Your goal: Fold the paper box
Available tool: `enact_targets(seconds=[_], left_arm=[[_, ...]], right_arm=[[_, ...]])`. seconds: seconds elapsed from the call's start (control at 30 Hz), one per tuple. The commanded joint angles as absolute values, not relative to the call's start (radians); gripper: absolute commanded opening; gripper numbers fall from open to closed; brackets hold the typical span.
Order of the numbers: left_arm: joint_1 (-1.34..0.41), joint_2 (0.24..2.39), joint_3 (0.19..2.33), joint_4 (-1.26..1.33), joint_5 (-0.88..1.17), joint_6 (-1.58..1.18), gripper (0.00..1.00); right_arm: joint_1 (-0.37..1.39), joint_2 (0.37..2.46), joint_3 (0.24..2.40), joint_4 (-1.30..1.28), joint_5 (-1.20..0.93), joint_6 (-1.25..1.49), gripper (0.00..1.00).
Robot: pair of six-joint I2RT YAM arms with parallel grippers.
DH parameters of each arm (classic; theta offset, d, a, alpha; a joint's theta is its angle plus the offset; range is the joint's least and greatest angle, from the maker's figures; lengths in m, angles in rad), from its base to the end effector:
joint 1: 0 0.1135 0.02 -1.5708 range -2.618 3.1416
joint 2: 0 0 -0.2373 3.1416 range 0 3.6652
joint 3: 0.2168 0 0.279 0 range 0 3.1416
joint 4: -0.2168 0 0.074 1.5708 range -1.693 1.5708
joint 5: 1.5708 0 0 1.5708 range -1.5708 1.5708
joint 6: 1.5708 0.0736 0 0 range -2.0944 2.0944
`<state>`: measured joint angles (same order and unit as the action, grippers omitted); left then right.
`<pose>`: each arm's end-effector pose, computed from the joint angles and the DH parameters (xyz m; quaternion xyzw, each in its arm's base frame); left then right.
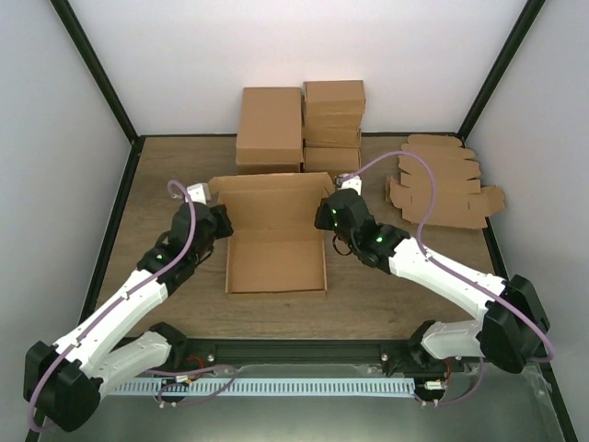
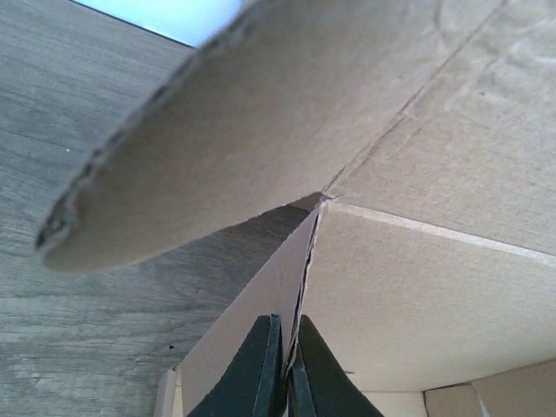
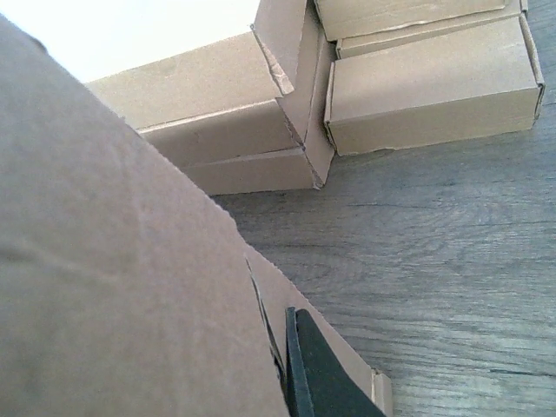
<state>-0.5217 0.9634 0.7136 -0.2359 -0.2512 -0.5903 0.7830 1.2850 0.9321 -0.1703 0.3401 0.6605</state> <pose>0.2622 -0.1296 0.2313 -0.0938 0.8469 -0.1792 0.4917 0.2680 0.2321 0.2317 0.0323 0.8570 0.2157 0.4669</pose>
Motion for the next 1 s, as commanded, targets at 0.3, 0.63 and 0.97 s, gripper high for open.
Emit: enact_targets(seconds=[0.3,0.63,0.97], left_arm=[[-0.54,1.003,0.643,-0.171,-0.152,-0.594,0.05],[-0.54,1.054,0.702,-0.208,-0.155,-0.575,0.07],[-0.54,0.941,0.774,-0.403,-0.132,-0.515,0.64]], right_arm=[[0.832,1.367,0.928,-0.145,0.349,0.66,0.01],[0.827,1.421,0.975,-0.143,0.362,0.603,0.01],[0.826,1.408,0.919,-0.112,0.36,0.534,0.01]])
